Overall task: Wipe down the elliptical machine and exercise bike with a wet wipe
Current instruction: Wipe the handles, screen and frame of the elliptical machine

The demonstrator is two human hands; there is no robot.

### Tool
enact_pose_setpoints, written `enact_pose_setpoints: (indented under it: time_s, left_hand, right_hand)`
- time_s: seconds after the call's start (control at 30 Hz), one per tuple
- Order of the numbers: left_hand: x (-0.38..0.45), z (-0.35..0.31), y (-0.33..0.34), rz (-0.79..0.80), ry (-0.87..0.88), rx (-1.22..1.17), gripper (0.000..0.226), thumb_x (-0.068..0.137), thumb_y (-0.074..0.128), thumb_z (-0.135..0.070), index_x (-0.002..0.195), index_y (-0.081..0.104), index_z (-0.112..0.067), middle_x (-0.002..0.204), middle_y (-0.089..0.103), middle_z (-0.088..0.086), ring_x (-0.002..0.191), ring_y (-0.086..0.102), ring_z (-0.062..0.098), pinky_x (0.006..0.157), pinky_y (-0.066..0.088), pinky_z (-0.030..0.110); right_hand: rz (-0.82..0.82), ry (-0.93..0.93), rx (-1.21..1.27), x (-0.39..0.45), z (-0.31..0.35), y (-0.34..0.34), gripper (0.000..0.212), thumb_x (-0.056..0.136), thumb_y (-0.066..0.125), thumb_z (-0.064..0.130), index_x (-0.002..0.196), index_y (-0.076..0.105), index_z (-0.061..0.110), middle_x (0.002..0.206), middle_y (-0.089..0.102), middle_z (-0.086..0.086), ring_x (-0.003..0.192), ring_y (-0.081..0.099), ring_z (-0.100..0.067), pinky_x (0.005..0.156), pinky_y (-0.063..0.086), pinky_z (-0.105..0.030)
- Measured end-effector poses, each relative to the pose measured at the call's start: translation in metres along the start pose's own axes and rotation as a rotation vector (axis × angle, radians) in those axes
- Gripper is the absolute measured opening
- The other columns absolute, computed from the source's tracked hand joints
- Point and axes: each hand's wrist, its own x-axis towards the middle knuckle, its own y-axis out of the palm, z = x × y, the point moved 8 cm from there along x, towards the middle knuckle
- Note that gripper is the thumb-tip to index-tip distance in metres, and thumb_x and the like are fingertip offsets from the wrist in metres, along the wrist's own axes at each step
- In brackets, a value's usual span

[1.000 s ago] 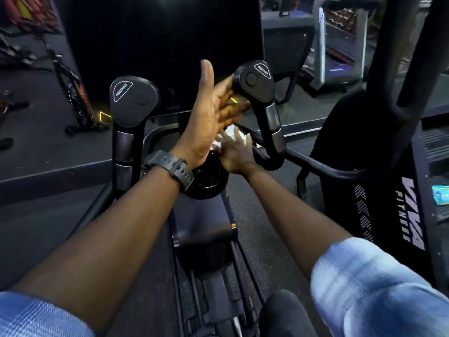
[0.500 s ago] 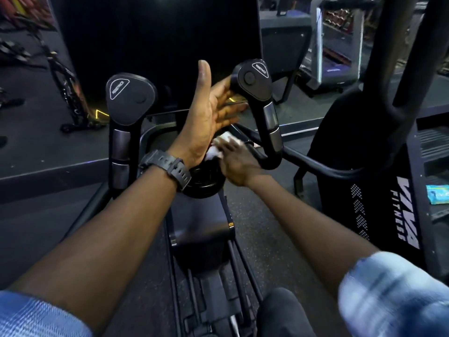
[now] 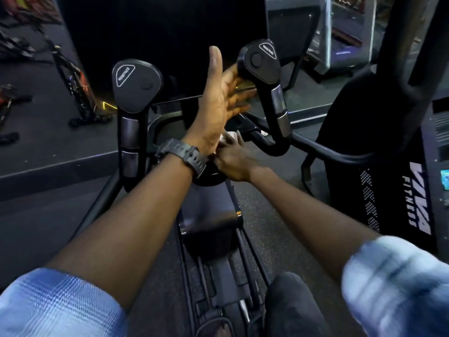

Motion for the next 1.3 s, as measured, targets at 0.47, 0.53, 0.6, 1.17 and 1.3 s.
enact_pose_setpoints:
  time_s: [0.47,0.53,0.6,1.17,1.3]
  left_hand:
    - [-0.004,0.012,0.016,0.028,-0.048,-0.067,0.091,0.093,0.007,-0.071,0.155,0.039,-0.013,0.153,0.051,0.007,0.140,0.050,0.019,0.121,0.034,0.051]
    - [-0.004,0.015,0.016,0.041,-0.068,-0.092,0.095,0.089,0.010,-0.074,0.158,0.034,-0.012,0.158,0.045,0.007,0.144,0.045,0.020,0.123,0.030,0.051]
    - [-0.004,0.018,0.016,0.041,-0.071,-0.096,0.096,0.089,0.009,-0.073,0.158,0.033,-0.011,0.159,0.043,0.008,0.146,0.042,0.020,0.124,0.028,0.050]
    - [-0.016,0.030,0.011,0.112,-0.097,-0.080,0.095,0.098,-0.007,-0.067,0.152,0.042,-0.005,0.153,0.051,0.011,0.139,0.051,0.015,0.125,0.029,0.041]
    - [-0.021,0.040,-0.006,0.082,-0.078,0.006,0.096,0.098,-0.007,-0.065,0.147,0.050,-0.006,0.146,0.059,0.007,0.136,0.054,0.011,0.124,0.029,0.038]
  right_hand:
    - [-0.255,0.186,0.317,-0.008,-0.014,0.011,0.056,0.100,0.027,0.040,0.146,0.041,0.011,0.157,0.033,-0.011,0.150,0.015,-0.031,0.119,0.020,-0.052]
    - [-0.243,0.051,0.344,-0.043,0.012,0.006,0.049,0.104,0.033,0.032,0.148,0.039,0.010,0.159,0.029,-0.011,0.150,0.013,-0.029,0.121,0.018,-0.048]
    - [-0.220,-0.047,0.317,-0.045,0.012,0.005,0.050,0.104,0.031,0.033,0.147,0.040,0.010,0.158,0.028,-0.014,0.150,0.014,-0.031,0.121,0.015,-0.049]
    - [-0.241,0.212,0.386,-0.013,-0.037,0.007,0.071,0.097,0.016,0.055,0.153,0.029,0.014,0.162,0.020,-0.006,0.152,0.005,-0.028,0.122,0.013,-0.048]
    - [-0.404,0.026,0.555,-0.062,0.017,0.029,0.050,0.103,0.035,0.033,0.148,0.040,0.011,0.158,0.031,-0.006,0.151,0.009,-0.026,0.123,0.013,-0.040]
